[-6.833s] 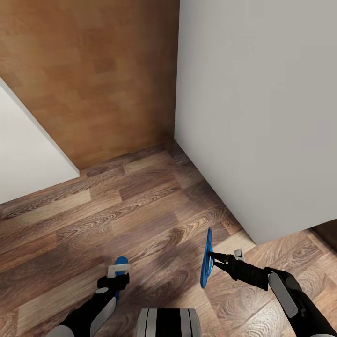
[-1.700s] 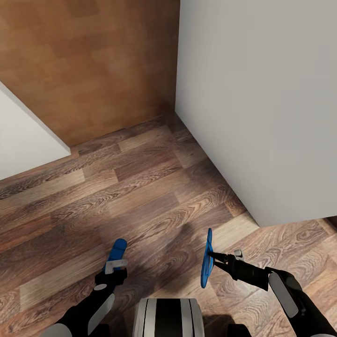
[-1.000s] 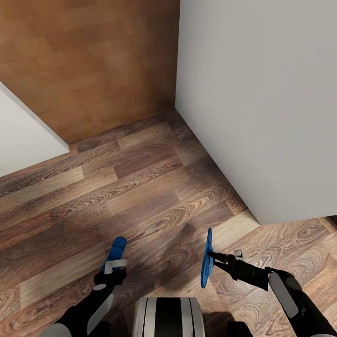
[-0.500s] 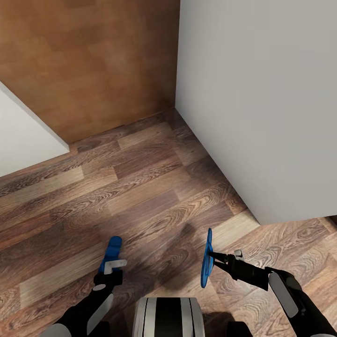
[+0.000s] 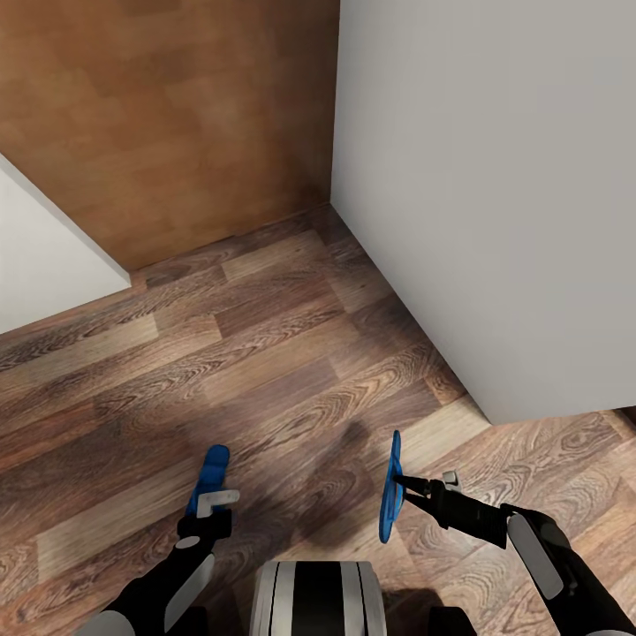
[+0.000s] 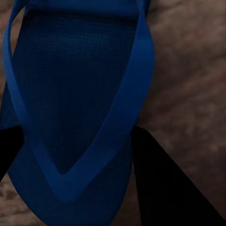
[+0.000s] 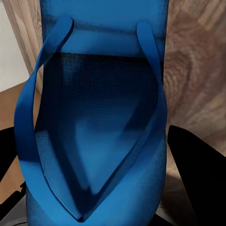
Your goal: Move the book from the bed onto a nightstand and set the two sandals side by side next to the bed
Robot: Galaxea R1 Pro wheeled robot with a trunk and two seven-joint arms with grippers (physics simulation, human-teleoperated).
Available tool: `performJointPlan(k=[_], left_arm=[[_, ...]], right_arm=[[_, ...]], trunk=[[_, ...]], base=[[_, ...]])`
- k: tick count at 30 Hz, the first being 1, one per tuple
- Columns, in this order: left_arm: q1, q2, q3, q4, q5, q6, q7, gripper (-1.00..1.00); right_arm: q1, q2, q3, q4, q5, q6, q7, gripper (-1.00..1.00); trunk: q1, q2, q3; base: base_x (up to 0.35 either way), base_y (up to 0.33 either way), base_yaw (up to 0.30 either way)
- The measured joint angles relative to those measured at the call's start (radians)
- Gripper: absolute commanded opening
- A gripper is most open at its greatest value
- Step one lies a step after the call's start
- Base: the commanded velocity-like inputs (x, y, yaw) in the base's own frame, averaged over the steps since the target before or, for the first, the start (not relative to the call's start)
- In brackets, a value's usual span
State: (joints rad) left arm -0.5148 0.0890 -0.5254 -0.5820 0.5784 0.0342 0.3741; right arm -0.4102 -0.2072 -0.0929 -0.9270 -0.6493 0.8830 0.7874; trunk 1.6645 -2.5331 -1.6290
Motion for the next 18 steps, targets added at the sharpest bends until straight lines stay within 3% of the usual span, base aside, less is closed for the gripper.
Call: performJointPlan(k=[8,14,18], left_arm=[[0.0,0.0,0.0,0.0,-0.002,0.001,0.002,-1.0],[0.0,0.0,0.0,0.0,-0.002,0.001,0.002,-1.0],[0.0,0.0,0.0,0.0,-0.002,0.001,0.002,-1.0]], right_arm=[[0.0,0.0,-0.001,0.0,0.0,0.0,0.0,-1.0],[0.0,0.0,-0.001,-0.008,-0.003,0.001,0.0,-1.0],[0.0,0.0,-0.001,-0.011,0.0,0.0,0.0,-1.0]], trunk=[[0.0,0.0,0.0],[-0.003,0.001,0.023],[-0.003,0.001,0.023]], base=[[0.0,0.0,0.0],[0.0,0.0,0.0],[0.0,0.0,0.0]])
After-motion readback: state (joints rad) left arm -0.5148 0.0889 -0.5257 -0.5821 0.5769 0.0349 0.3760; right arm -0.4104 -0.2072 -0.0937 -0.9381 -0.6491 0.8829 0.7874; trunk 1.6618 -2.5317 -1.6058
